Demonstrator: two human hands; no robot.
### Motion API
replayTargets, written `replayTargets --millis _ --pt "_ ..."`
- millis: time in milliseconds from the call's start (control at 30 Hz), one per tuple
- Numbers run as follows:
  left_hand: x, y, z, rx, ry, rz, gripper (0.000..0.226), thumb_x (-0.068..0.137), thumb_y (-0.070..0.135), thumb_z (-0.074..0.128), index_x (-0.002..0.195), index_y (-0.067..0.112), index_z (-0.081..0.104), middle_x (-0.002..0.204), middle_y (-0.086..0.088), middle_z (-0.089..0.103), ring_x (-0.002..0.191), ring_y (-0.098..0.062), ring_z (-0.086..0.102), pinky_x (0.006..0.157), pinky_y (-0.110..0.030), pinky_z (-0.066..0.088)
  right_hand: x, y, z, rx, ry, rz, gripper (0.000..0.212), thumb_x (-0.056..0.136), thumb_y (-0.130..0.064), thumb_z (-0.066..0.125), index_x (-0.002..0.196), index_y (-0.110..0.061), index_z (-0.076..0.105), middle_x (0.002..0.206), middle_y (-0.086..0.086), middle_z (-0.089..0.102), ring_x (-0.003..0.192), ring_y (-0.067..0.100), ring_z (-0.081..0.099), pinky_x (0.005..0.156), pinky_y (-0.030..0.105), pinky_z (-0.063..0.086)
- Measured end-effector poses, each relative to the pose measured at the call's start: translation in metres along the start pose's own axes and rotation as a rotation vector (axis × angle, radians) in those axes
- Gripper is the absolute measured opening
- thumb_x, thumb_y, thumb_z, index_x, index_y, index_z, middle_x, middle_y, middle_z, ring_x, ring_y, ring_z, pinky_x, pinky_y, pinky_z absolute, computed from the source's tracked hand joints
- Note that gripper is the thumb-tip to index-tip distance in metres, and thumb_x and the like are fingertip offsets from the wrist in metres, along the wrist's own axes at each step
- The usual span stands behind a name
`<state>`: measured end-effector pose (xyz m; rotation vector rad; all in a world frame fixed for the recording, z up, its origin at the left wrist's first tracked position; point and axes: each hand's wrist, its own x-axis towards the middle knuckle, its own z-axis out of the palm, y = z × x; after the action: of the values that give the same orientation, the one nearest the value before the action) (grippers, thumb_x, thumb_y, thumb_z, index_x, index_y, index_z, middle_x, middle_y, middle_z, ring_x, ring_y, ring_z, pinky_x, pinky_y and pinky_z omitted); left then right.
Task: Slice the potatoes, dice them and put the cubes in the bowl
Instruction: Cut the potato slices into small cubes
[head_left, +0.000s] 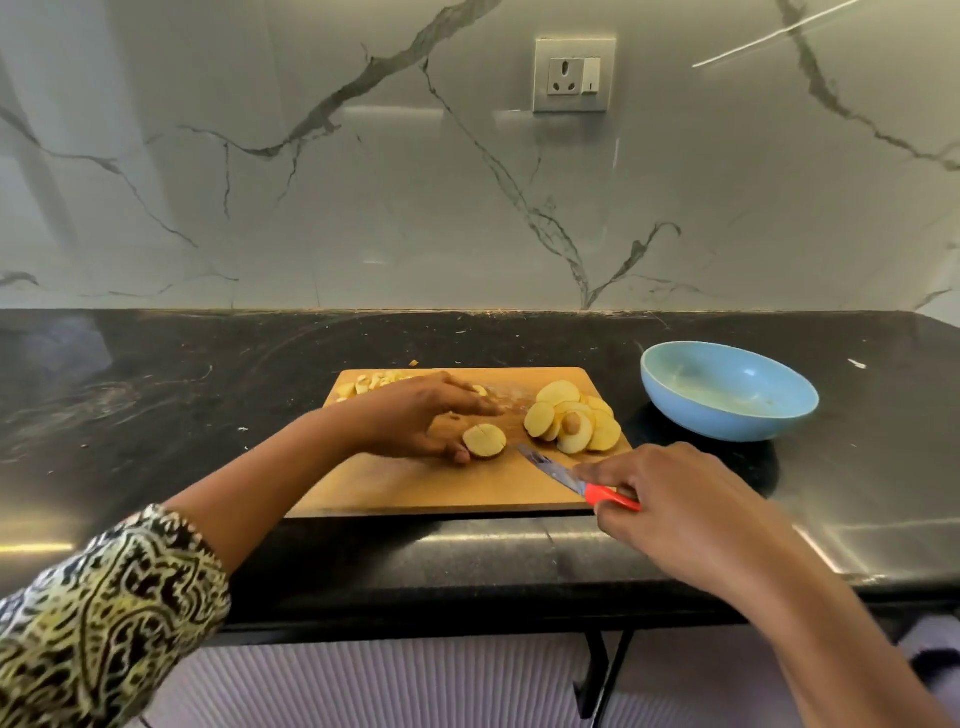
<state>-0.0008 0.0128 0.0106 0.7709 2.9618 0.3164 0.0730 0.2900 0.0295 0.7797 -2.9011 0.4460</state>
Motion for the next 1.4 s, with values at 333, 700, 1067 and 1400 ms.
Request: replayTargets --millis 333,700,1067,1400 --pt "0.021 -0.006 -0.002 0.074 -0.002 0.044 0.039 0.085 0.04 0.066 0.122 0.029 0.063 0.123 0.012 0.056 0.108 -0.004 0.042 0.087 -0.013 0.032 -0.002 0.005 0.023 0.087 0.102 0.053 0.04 0.094 -0.035 0.049 0.132 -0.045 0.051 0.066 -0.014 0.044 0.064 0.006 0.046 0.054 0.019 0.034" --pt "-0.007 0.025 0.038 0.185 0.371 -0.242 0.057 0.084 0.063 0.049 0.127 0.027 0.058 0.121 0.005 0.064 0.11 -0.01 0.057 0.097 -0.027 0.037 0.03 -0.022 0.047 -0.025 0.15 0.01 0.036 0.096 -0.026 0.044 0.129 -0.032 0.056 0.102 -0.006 0.067 0.092 0.015 0.06 0.071 0.028 0.048" --pt "-0.017 0.021 0.035 0.017 0.365 -0.202 0.039 0.088 0.044 0.059 0.119 0.021 0.065 0.122 0.006 0.064 0.109 -0.007 0.059 0.095 -0.026 0.048 0.025 -0.028 0.045 0.02 0.186 -0.023 0.04 0.096 -0.029 0.046 0.135 -0.036 0.051 0.103 -0.011 0.067 0.079 0.007 0.054 0.065 0.021 0.041" --pt "-0.014 0.021 0.036 0.023 0.385 -0.201 0.034 0.088 0.042 0.061 0.114 0.021 0.069 0.117 0.006 0.067 0.106 -0.008 0.061 0.091 -0.027 0.049 0.044 -0.044 0.059 -0.104 0.111 -0.055 0.033 0.098 -0.026 0.044 0.13 -0.025 0.053 0.095 -0.004 0.058 0.085 0.014 0.053 0.065 0.025 0.037"
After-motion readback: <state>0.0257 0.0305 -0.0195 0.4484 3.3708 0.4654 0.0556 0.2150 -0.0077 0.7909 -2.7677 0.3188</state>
